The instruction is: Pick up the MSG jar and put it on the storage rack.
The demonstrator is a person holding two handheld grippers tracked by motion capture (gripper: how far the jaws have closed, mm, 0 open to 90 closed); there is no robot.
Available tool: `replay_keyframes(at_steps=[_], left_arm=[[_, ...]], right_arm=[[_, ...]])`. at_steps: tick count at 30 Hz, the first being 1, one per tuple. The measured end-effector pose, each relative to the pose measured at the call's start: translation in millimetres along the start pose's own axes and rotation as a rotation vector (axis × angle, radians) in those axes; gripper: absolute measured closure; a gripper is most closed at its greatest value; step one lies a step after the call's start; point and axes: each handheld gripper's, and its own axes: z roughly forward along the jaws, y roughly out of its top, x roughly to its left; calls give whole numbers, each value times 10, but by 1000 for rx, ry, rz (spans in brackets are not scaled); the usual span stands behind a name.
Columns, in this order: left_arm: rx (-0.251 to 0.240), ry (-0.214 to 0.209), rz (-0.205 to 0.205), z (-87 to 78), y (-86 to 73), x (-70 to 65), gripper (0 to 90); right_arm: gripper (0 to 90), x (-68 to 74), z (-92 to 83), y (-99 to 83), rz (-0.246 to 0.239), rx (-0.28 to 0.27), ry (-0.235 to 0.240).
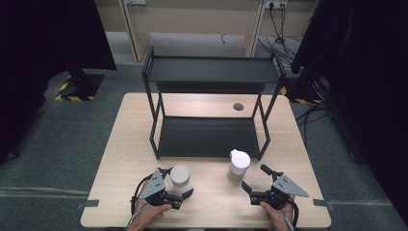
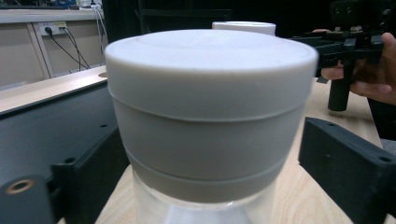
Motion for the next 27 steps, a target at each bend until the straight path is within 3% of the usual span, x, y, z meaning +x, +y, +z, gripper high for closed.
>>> replay_keyframes(at_steps=[13,27], left_arm=[[3,17,-3,-14,-1,8,331],[3,26,1,-40,22,-18,352]], right_arm=[[3,3,3,5,-1,4,1],[4,2,-2,5,0,2,2]])
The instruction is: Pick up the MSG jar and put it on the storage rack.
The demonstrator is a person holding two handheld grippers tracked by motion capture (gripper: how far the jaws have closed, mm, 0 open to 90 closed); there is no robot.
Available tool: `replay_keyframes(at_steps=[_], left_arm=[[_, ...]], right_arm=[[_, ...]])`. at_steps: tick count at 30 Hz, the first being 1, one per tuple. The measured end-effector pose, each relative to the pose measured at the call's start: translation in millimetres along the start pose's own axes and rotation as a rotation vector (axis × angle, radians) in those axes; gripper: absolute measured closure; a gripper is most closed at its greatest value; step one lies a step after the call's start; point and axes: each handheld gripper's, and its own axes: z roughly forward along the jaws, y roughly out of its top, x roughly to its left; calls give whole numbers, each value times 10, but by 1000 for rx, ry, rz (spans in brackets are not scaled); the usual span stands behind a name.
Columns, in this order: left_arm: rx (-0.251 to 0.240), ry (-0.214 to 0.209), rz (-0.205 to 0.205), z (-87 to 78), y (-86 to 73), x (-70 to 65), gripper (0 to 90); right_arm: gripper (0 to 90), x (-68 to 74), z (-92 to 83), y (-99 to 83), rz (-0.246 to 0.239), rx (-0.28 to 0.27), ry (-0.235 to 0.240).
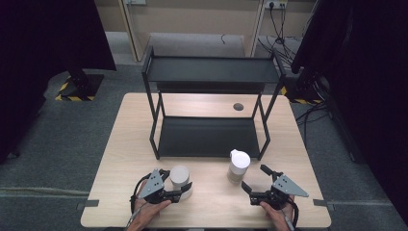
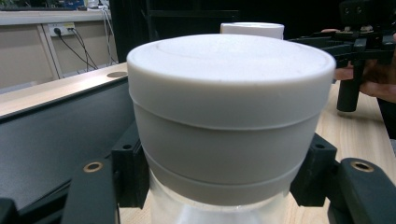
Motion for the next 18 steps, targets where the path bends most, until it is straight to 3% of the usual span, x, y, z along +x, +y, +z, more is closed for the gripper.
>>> replay_keyframes(at_steps=[18], left_arm=[[-2,-3,-29,-47,157,6,353]], right_arm=[[4,-2,-6,-1,2,-2,0]])
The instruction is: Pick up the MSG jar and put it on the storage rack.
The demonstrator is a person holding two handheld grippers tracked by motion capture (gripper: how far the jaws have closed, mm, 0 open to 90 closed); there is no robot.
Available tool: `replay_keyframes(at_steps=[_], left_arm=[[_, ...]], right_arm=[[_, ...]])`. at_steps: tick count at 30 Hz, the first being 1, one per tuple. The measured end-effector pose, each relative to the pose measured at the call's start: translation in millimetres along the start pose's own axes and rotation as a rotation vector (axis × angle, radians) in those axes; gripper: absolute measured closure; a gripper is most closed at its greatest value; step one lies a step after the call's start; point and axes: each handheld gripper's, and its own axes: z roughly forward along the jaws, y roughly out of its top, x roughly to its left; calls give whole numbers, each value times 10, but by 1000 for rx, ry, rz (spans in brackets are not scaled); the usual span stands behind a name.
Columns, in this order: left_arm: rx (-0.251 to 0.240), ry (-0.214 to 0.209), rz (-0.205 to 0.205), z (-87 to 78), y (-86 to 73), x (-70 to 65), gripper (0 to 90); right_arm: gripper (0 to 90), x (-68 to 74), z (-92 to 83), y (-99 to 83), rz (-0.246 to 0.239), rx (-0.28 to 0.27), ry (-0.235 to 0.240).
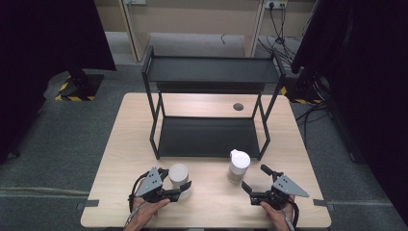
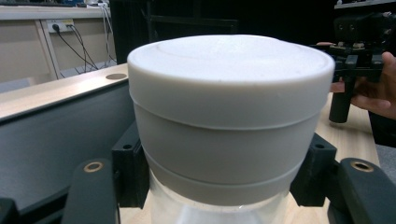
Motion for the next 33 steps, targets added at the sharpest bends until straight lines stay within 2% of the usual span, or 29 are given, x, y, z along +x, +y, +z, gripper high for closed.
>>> replay_keyframes(at_steps=[5,11,15,20,21,22,26,27,31,33], left_arm=[[-8,12,10,-25,107,16,352],[-7,-4,27,-13,279,65,353],[-27,-16,13,21,380,116,352],[-26,-34,17,81,601,201,352],[-26,-34,17,81,601,201,352],[-26,-36,17,99,679,227,352],[-27,-28,26,120,794,256,352],[-28,-27,27,132,871,287,352],[-31,-28,24,155,982,336,352],[-25,-29,34,180,1105,372,352]], right_arm=[[3,-2,-3,0,2,-1,-1],[4,-1,1,-1,2,0,0],[4,-2,-2,-1,4,-1,-1],[4,-9,-6,-5,10,-3,-1],[4,-9,-7,-5,10,-3,-1],[4,-10,-8,-5,11,-3,-1],[4,-14,-13,-7,14,-5,-2],[4,-16,-13,-7,15,-5,-1],[4,-19,-10,-9,18,-5,-1],[4,-19,-9,-9,17,-4,-1]])
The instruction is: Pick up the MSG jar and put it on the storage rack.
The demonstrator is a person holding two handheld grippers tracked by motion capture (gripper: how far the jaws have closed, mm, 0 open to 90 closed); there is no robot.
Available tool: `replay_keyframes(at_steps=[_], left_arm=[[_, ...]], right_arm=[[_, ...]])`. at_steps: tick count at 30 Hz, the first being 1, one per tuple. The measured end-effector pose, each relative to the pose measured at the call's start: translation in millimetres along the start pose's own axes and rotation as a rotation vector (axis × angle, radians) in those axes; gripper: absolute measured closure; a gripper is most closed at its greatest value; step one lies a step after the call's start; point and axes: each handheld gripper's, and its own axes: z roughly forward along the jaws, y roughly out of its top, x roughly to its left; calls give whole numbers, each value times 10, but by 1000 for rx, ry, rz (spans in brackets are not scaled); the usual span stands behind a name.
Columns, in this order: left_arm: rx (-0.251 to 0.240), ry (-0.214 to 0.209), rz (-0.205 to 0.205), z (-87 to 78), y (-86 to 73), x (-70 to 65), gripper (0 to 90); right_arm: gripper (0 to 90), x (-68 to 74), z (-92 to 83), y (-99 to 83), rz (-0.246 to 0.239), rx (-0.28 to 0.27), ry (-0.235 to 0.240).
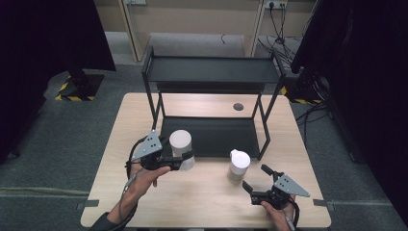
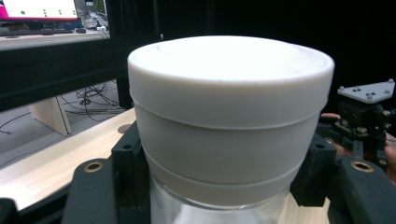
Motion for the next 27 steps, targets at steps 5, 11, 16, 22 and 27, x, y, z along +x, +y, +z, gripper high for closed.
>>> replay_keyframes(at_steps=[5,11,16,22,27], left_arm=[[-1,4,3,29,150,51,352],[-4,-9,-19,82,375,154,353],[2,-11,-19,134,559,212,352],[13,-7,-9,195,818,262,352],[33,3,8,242,1018,272,352]], right_arm=[[4,-3,-3,-1,2,-1,-1],[4,-6,-9,-3,3,-3,-4],[3,-5,-11,-1,1,-3,-3],[4,-5,-9,-3,4,-4,-3],[4,-8,-15,-4,5,-6,-3]])
